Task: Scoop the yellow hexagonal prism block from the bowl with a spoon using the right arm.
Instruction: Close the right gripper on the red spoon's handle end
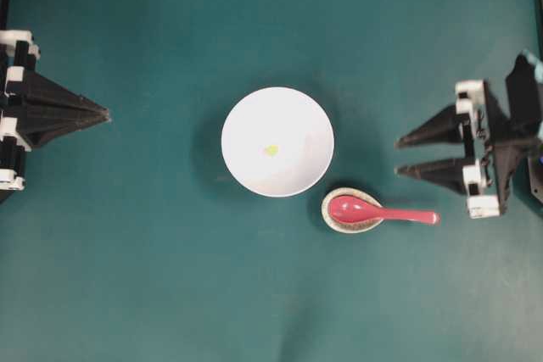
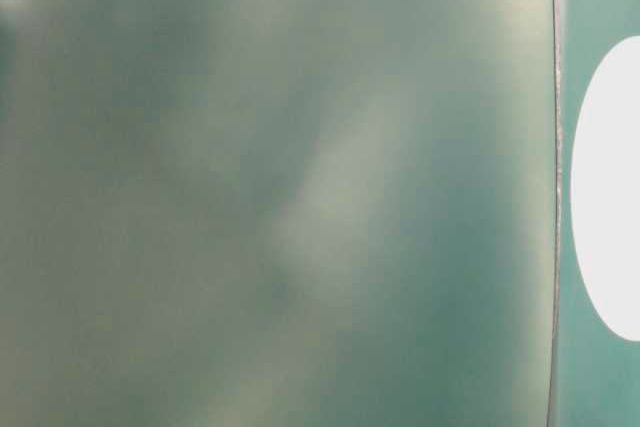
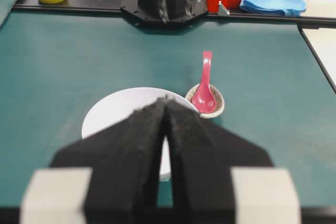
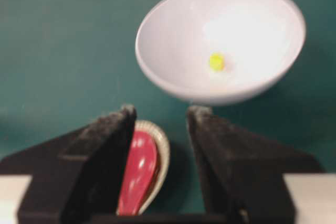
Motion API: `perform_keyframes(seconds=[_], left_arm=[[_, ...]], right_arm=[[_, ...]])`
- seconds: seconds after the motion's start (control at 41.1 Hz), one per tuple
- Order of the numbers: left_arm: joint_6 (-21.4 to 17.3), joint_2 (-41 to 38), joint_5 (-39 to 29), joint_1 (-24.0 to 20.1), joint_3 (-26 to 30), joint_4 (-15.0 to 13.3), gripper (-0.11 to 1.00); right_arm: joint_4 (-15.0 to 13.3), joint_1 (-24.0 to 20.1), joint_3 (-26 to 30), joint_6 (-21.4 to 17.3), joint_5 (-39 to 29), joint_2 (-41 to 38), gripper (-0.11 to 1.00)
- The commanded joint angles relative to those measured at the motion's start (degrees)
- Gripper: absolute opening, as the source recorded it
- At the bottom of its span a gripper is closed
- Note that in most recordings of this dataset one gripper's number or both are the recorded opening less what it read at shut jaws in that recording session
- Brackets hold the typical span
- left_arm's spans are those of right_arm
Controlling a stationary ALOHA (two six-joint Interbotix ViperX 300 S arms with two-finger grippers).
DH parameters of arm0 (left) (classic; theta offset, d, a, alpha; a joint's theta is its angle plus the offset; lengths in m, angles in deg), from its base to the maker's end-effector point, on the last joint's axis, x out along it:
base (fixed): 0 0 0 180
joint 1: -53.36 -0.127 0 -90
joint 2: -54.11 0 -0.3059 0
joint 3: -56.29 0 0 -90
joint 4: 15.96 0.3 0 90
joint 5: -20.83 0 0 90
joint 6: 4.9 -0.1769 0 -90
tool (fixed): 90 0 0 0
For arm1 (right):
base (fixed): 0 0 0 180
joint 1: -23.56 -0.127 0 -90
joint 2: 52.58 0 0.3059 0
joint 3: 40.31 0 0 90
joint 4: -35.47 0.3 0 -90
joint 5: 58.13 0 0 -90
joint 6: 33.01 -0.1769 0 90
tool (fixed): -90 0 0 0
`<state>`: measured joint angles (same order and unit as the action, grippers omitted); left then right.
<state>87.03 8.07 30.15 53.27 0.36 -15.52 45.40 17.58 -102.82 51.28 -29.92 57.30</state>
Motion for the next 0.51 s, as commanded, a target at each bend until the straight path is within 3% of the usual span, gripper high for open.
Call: perform_keyframes(seconds=[0.0, 0.487], left_arm=[[0.0, -0.7, -0.35, 0.18, 1.49, 0.09, -0.01], [-0.09, -0.88, -1.23, 0.18, 1.41, 0.09, -0.01]], right_arm=[[3.16, -2.72, -0.62, 0.18, 6.77, -4.66, 0.51], [22.68, -22.5, -0.79, 0.18, 34.54, -29.0, 0.51]])
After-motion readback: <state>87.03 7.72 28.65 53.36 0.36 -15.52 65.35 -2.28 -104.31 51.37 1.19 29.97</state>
